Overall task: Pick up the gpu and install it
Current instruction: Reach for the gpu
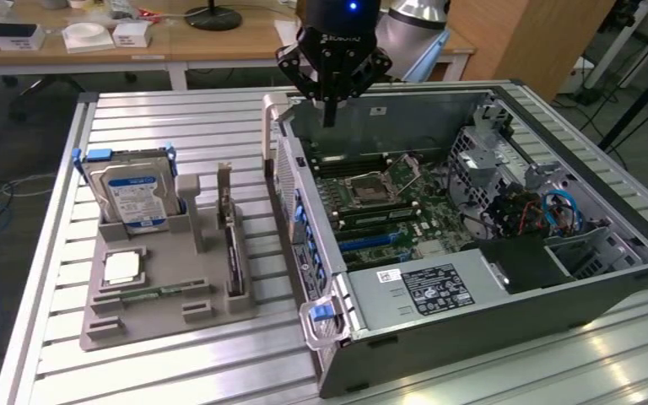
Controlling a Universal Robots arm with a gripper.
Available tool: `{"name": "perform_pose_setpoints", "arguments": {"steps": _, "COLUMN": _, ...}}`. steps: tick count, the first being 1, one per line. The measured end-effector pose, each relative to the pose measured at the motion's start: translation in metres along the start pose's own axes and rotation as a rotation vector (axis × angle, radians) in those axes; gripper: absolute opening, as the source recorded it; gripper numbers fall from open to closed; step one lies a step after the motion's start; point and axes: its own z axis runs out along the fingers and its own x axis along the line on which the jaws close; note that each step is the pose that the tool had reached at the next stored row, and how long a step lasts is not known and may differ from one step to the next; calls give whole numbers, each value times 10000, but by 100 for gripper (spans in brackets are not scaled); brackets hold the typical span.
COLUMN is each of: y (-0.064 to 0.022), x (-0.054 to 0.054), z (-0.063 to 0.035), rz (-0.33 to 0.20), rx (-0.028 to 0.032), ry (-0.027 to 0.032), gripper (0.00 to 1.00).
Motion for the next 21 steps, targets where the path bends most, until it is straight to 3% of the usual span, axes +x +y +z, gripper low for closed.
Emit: {"name": "perform_pose_setpoints", "arguments": {"steps": 21, "y": -11, "x": 151, "z": -3, "rz": 0, "rx": 0, "ry": 0, "gripper": 11}}
